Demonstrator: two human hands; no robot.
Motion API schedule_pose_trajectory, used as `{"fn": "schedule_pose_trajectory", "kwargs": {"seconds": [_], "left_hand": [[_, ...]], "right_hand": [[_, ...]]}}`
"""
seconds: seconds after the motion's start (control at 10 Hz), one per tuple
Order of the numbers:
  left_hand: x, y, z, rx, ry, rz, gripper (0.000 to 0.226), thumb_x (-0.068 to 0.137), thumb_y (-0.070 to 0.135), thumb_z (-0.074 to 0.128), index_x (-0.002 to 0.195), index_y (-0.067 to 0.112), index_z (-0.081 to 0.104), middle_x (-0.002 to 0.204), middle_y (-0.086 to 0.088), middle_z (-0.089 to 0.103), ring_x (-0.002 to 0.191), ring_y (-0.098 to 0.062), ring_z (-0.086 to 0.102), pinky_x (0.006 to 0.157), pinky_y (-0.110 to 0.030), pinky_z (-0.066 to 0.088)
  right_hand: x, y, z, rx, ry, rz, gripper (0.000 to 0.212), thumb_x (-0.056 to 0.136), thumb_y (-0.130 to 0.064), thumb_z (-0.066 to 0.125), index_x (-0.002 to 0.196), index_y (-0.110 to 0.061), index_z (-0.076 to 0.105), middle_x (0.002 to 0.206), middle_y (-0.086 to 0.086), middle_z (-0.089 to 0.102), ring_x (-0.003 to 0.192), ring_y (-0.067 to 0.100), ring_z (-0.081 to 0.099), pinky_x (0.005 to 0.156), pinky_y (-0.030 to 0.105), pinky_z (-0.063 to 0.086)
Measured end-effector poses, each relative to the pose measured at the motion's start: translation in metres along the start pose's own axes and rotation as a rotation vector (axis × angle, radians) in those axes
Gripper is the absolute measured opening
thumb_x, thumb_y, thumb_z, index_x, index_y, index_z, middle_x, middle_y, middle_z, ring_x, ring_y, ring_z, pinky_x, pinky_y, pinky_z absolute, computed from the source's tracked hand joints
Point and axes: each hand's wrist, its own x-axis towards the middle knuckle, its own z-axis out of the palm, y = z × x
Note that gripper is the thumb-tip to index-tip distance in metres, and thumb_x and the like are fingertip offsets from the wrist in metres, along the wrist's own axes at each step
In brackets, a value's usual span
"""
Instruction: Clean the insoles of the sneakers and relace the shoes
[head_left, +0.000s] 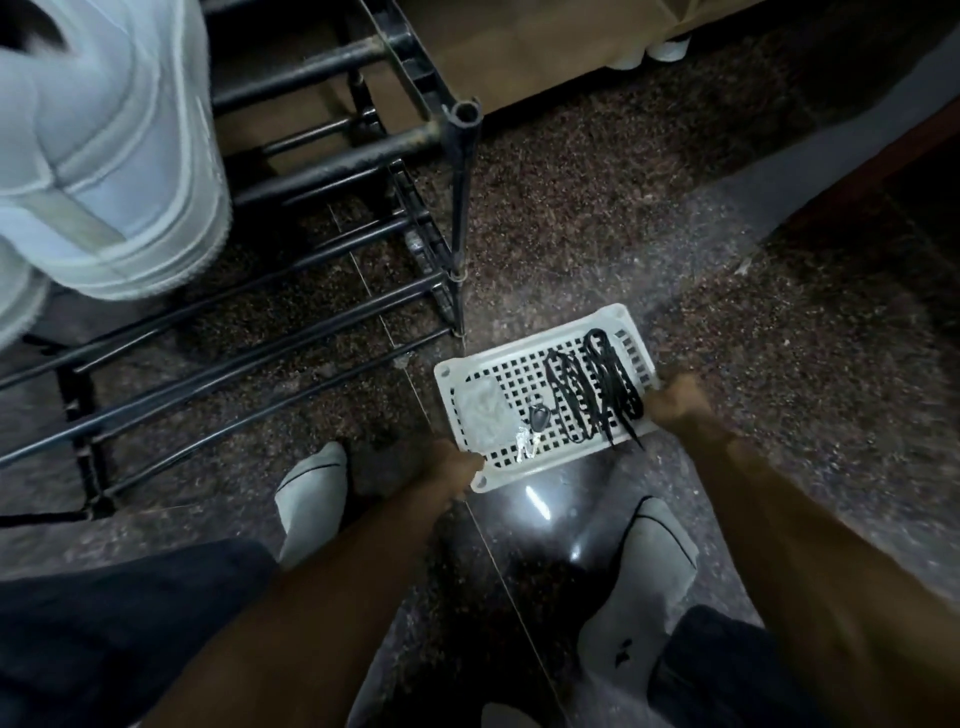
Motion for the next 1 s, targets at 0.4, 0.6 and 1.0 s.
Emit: {"fn": "schedule_pose_trajectory", "kwargs": {"seconds": [0.4,0.6,1.0], "left_hand": [[0.013,-0.052,-0.052,-0.135,0.261,-0.037,0.034,0.099,0.007,0.045,0.128,-0.010,0.048,0.128,-0.029,0.055,0.103,-0.031,0.057,0.077,-0.035,0.049],[0.007,-0.057,-0.076,0.005,0.364,-0.043,0.031,0.094,0.009,0.054,0.122,-0.004,0.052,0.127,-0.021,0.056,0.122,-0.037,0.051,0.100,-0.037,0.042],[-0.060,-0.093,-0.102,0.025,0.449,0.366,0.031,0.081,0.041,0.050,0.095,0.023,0.071,0.102,-0.005,0.068,0.101,-0.023,0.064,0.077,-0.021,0.040]], "right_hand": [[-0.031,-0.066,0.060,0.019,-0.181,-0.204,0.034,0.084,0.008,0.048,0.110,0.000,0.068,0.101,0.003,0.064,0.095,0.016,0.059,0.078,0.017,0.046],[-0.027,-0.070,0.077,-0.106,-0.190,-0.248,0.030,0.090,-0.008,0.053,0.118,-0.008,0.064,0.115,0.018,0.068,0.105,0.031,0.064,0.091,0.038,0.052],[-0.127,-0.116,0.050,-0.190,-0.085,-0.352,0.032,0.090,-0.026,0.064,0.121,-0.020,0.064,0.118,0.009,0.066,0.101,0.028,0.063,0.089,0.033,0.051]]}}
